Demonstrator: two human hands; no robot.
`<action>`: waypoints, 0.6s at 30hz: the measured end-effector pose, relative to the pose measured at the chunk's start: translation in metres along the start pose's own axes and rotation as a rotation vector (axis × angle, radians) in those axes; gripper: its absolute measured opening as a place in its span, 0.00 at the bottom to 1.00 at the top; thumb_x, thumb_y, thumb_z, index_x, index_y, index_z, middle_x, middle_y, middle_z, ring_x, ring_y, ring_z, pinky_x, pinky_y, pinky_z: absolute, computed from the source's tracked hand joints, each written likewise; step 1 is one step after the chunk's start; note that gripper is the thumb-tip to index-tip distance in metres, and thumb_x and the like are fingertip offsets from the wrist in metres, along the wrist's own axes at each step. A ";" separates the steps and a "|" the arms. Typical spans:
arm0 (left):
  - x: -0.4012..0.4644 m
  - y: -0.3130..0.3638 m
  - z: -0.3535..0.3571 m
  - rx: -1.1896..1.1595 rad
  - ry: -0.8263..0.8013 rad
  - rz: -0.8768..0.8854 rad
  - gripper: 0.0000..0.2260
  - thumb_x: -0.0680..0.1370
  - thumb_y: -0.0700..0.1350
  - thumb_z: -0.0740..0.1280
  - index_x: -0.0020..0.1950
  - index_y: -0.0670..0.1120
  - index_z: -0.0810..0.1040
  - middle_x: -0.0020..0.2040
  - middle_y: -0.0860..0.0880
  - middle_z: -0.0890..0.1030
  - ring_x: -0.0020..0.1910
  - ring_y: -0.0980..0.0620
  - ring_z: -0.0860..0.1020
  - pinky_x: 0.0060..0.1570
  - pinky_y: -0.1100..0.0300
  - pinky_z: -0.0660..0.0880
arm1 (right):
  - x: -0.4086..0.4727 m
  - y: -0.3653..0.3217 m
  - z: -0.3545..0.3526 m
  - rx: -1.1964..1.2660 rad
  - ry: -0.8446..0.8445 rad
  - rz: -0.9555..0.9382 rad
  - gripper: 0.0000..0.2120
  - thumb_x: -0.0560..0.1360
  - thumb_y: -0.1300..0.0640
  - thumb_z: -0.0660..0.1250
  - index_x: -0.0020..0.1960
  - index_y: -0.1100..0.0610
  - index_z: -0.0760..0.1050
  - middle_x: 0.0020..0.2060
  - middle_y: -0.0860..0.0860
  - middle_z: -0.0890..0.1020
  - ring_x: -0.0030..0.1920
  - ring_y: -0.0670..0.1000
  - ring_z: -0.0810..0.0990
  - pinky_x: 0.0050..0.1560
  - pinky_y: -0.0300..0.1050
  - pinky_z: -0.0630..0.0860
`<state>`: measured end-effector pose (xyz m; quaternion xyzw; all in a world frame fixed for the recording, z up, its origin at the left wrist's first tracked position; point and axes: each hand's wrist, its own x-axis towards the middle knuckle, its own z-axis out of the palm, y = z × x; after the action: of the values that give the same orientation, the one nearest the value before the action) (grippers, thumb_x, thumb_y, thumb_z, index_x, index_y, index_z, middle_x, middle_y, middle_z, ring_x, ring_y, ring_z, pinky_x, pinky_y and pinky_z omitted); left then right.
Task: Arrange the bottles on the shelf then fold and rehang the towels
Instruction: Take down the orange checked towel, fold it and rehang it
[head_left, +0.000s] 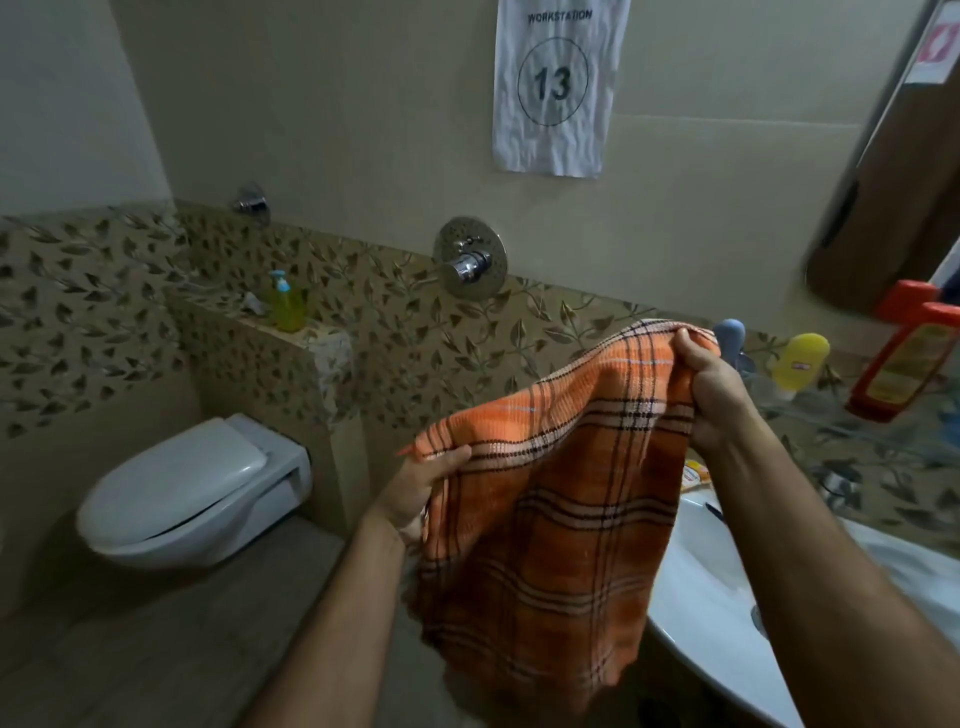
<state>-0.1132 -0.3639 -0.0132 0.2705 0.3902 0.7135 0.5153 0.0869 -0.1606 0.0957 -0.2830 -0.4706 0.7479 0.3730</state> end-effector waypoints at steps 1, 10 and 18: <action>0.004 0.006 0.004 0.028 0.039 -0.014 0.26 0.59 0.44 0.83 0.53 0.38 0.82 0.46 0.38 0.85 0.44 0.42 0.85 0.41 0.48 0.82 | 0.000 0.000 -0.002 -0.005 0.007 0.003 0.18 0.82 0.47 0.58 0.52 0.61 0.77 0.40 0.56 0.87 0.41 0.54 0.86 0.45 0.52 0.78; 0.041 0.068 0.045 0.063 0.169 0.110 0.20 0.71 0.44 0.70 0.60 0.37 0.77 0.41 0.40 0.84 0.37 0.44 0.84 0.37 0.46 0.82 | 0.016 -0.026 -0.048 0.074 -0.220 -0.018 0.22 0.72 0.39 0.69 0.53 0.57 0.84 0.50 0.56 0.86 0.51 0.54 0.85 0.47 0.53 0.83; 0.035 0.056 0.021 0.127 0.379 -0.044 0.06 0.79 0.39 0.64 0.47 0.36 0.78 0.31 0.42 0.83 0.28 0.48 0.82 0.27 0.54 0.80 | 0.007 0.074 -0.094 -0.272 -0.243 0.139 0.35 0.59 0.48 0.81 0.62 0.62 0.79 0.56 0.60 0.84 0.51 0.58 0.84 0.50 0.52 0.81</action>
<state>-0.1370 -0.3345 0.0452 0.1548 0.5304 0.7142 0.4298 0.1337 -0.1292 -0.0098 -0.2702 -0.5882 0.7301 0.2191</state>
